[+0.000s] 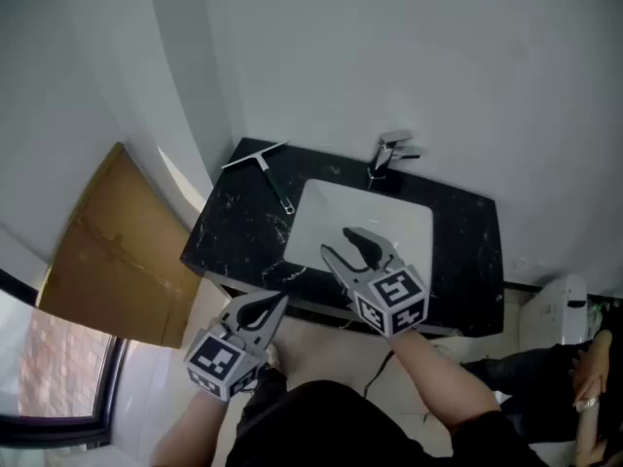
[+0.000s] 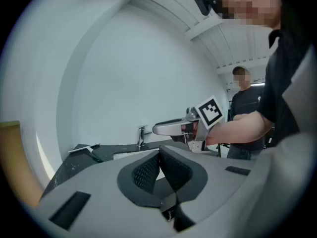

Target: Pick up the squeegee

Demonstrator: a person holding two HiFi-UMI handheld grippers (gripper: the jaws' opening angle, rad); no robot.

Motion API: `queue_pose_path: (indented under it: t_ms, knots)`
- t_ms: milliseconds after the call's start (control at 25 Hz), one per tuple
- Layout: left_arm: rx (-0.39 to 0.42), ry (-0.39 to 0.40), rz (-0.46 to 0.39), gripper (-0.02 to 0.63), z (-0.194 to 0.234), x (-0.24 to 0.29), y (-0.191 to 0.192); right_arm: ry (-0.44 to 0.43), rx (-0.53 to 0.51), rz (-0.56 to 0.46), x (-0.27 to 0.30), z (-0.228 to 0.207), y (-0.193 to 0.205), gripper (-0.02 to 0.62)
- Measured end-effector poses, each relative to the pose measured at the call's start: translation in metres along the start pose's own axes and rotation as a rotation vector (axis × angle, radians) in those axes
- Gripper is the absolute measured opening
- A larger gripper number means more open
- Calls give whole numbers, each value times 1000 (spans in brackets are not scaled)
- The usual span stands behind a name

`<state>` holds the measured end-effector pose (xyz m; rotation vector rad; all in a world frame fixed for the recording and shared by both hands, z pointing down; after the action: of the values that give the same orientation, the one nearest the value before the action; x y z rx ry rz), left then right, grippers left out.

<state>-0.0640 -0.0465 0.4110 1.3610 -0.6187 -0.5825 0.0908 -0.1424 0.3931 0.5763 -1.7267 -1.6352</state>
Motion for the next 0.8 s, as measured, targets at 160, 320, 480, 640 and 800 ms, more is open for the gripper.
queue_pose_path:
  t_ms: [160,320,480,640,800]
  knots:
    - [2,-24,-12,-9,69,-17,4,8,-38,64,102,-11,10,206]
    - [-47,-51,15,-9,131,-29,14,26,-22,166,198,-31,34,230]
    - [-85,-56,46,-9,175,-35,25,50,-14,257,265,-50,59,230]
    - [-108,-66,67,-9,203,-37,32,79,-18,342,312,-69,89,230]
    - [-120,-67,86,-9,221,-37,38,95,-11,408,342,-81,118,230]
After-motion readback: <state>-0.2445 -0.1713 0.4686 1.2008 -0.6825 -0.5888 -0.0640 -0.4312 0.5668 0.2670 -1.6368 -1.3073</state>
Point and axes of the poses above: the fingertips, and each gripper's own axes: x forward along the fingers, z to its left, y out of its underside, the point moved 6 cm from there along -x, backward along the fingers, and after that the axes turned 7 degrees about -z, right-handed, at the moved point
